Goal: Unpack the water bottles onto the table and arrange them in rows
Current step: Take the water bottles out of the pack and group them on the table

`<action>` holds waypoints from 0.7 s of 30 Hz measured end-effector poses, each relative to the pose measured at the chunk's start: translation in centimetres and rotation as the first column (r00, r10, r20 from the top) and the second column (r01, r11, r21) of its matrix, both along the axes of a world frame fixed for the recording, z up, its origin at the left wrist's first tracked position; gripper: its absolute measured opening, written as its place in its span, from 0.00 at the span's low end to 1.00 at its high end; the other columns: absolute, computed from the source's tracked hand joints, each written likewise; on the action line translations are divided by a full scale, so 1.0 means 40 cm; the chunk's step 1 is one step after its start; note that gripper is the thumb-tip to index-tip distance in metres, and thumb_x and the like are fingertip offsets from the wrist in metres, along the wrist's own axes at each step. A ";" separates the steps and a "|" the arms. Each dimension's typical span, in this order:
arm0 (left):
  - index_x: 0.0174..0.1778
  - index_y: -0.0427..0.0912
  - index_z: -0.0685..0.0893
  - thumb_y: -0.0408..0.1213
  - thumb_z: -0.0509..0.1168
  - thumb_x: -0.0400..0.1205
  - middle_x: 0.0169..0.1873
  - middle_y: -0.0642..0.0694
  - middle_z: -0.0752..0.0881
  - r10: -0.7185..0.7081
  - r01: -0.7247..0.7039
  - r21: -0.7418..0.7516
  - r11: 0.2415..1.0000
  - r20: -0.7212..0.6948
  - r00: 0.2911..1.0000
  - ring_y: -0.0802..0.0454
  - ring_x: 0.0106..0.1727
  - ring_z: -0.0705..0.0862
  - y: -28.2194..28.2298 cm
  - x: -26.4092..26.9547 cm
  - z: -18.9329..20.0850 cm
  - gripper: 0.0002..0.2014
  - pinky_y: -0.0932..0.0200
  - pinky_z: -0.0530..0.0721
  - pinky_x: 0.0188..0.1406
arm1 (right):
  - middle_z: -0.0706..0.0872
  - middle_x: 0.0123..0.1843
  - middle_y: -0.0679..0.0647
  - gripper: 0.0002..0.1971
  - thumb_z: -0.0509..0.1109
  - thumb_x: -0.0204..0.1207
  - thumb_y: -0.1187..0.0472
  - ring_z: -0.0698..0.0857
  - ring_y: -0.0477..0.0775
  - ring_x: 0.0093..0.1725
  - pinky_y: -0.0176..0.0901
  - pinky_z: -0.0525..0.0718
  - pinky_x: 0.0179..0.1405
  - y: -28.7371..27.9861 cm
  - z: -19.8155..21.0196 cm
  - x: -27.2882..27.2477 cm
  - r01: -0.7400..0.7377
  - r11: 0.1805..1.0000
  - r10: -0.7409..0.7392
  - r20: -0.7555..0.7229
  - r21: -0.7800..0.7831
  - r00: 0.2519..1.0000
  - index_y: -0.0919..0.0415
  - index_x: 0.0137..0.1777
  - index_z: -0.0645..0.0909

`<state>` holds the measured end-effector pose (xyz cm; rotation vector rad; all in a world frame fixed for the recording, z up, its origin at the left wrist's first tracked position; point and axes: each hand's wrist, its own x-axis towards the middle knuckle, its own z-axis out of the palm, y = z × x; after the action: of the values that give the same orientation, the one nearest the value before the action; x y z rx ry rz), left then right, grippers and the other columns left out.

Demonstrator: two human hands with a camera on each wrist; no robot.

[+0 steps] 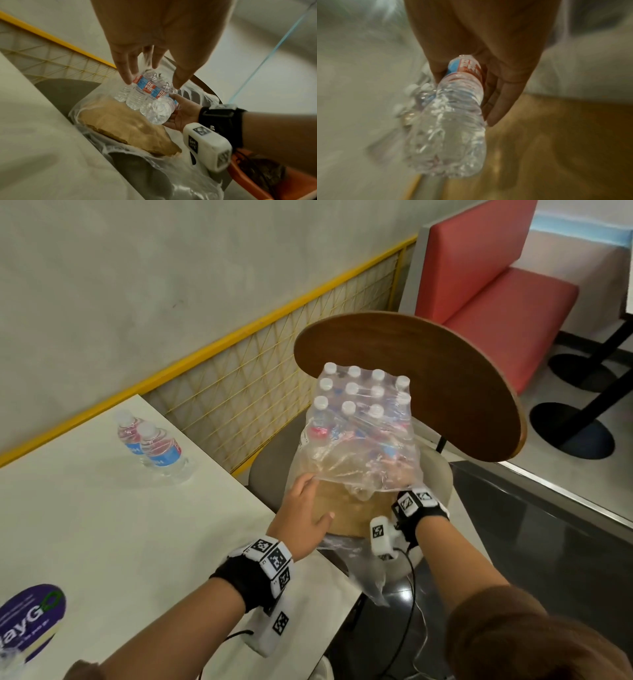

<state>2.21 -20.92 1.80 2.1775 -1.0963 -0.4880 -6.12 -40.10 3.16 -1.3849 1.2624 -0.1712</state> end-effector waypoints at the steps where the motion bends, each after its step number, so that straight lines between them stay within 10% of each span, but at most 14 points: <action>1: 0.75 0.43 0.68 0.43 0.70 0.77 0.77 0.52 0.57 0.028 -0.029 -0.019 0.999 -0.025 0.999 0.55 0.78 0.63 0.001 0.000 -0.008 0.31 0.67 0.61 0.74 | 0.78 0.60 0.75 0.06 0.60 0.83 0.65 0.80 0.65 0.59 0.49 0.71 0.73 0.031 -0.002 -0.002 -0.038 0.998 0.036 0.032 0.052 0.999 0.67 0.53 0.78; 5: 0.73 0.54 0.68 0.44 0.79 0.66 0.77 0.54 0.46 0.177 -0.182 -0.008 0.983 -0.210 0.962 0.56 0.72 0.62 0.018 -0.008 -0.019 0.40 0.63 0.71 0.69 | 0.89 0.51 0.59 0.08 0.75 0.73 0.55 0.89 0.58 0.49 0.56 0.87 0.56 0.172 -0.047 0.015 -0.235 0.954 0.184 0.254 0.187 0.949 0.54 0.49 0.81; 10: 0.65 0.50 0.72 0.38 0.80 0.60 0.52 0.50 0.85 0.310 -0.343 0.004 0.939 -0.438 0.844 0.47 0.54 0.86 0.065 0.033 -0.050 0.37 0.57 0.84 0.51 | 0.87 0.58 0.60 0.20 0.74 0.71 0.70 0.86 0.59 0.59 0.51 0.83 0.64 0.208 -0.053 0.058 -0.669 0.703 0.561 0.391 0.241 0.730 0.57 0.62 0.79; 15: 0.54 0.49 0.77 0.32 0.79 0.63 0.42 0.52 0.85 0.293 -0.314 0.015 0.949 -0.403 0.867 0.54 0.42 0.84 0.133 0.062 -0.040 0.27 0.66 0.78 0.39 | 0.70 0.75 0.50 0.30 0.69 0.77 0.53 0.70 0.55 0.74 0.35 0.74 0.68 0.019 -0.071 0.078 -0.536 0.842 0.500 -0.275 -0.071 0.821 0.55 0.77 0.66; 19: 0.51 0.53 0.78 0.43 0.81 0.59 0.42 0.51 0.86 0.277 -0.332 -0.048 0.942 -0.449 0.850 0.55 0.43 0.85 0.170 0.064 -0.029 0.27 0.66 0.80 0.42 | 0.55 0.84 0.59 0.35 0.64 0.79 0.53 0.60 0.62 0.81 0.51 0.63 0.80 -0.050 -0.041 0.054 -0.807 0.532 0.405 -0.760 -0.256 0.508 0.57 0.83 0.54; 21: 0.54 0.49 0.79 0.41 0.82 0.62 0.44 0.49 0.86 0.289 -0.353 -0.055 0.934 -0.465 0.837 0.53 0.44 0.85 0.181 0.064 -0.022 0.27 0.65 0.81 0.43 | 0.48 0.85 0.58 0.37 0.64 0.79 0.50 0.54 0.62 0.83 0.56 0.55 0.83 -0.057 -0.016 0.080 -0.830 0.527 0.395 -0.812 -0.183 0.430 0.57 0.84 0.50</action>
<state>4.77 -13.70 0.91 1.9344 -0.4812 -0.6941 -2.90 -42.39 2.51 -2.5763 1.1541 0.6669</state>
